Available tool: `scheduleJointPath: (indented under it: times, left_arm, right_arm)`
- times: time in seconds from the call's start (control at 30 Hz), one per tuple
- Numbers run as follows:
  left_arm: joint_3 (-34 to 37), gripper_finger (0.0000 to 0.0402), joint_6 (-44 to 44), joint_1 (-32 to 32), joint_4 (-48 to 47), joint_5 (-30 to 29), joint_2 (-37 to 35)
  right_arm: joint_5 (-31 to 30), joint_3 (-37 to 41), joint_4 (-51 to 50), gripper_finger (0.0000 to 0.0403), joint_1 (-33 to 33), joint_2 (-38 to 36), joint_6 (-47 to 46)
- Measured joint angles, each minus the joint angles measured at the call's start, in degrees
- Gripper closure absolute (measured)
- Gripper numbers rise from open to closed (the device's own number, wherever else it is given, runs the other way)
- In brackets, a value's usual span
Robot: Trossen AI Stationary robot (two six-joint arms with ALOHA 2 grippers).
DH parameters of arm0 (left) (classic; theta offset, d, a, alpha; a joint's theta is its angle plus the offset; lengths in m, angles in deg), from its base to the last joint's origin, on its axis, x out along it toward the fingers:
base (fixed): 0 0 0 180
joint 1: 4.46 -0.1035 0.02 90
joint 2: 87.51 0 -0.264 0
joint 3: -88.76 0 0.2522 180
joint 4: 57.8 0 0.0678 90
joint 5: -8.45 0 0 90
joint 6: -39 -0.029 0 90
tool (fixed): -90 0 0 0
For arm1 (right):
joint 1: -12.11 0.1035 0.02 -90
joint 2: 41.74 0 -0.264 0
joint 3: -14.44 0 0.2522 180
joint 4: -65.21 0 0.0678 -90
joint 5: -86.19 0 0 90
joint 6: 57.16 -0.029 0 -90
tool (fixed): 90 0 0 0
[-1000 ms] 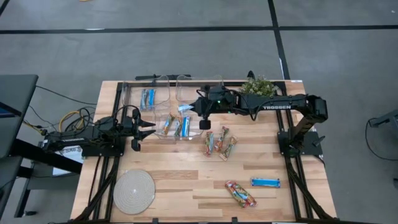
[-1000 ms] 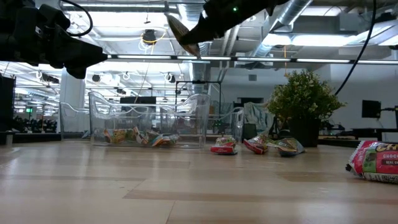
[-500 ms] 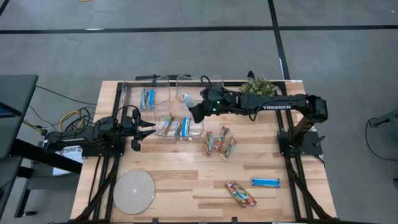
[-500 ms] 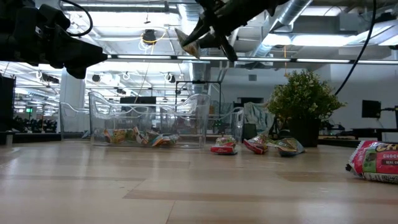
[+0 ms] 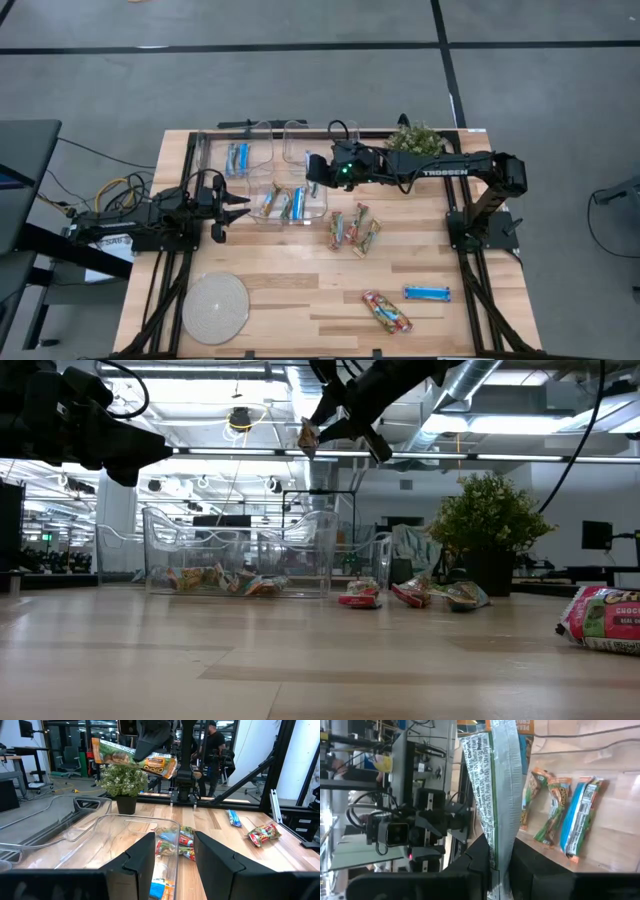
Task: Pick and place Granola Bars by type
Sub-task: Put the orange granola bar into the bottom transparent bin
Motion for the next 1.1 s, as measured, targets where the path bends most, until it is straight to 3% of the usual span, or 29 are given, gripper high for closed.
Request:
scheduleJointPath:
  times: [0.43,0.63,0.87,1.1]
  left_arm:
    - [0.0,0.0274,0.0,0.0,0.0,0.0,0.0]
    - [0.0,0.0274,0.0,0.0,0.0,-0.5,0.0]
    - [0.0,0.0274,0.0,0.0,0.0,-0.5,0.0]
    - [0.0,0.0274,0.0,0.0,0.0,-0.5,0.0]
  right_arm:
    - [0.1,-1.0,-2.1,0.0360,0.0,3.3,1.8]
    - [1.1,-10.9,-8.9,0.0360,0.0,11.5,2.4]
    - [0.8,-26.0,-24.4,0.0360,-0.5,20.7,6.1]
    - [-0.4,-33.4,-30.5,0.0360,-0.6,27.0,3.0]
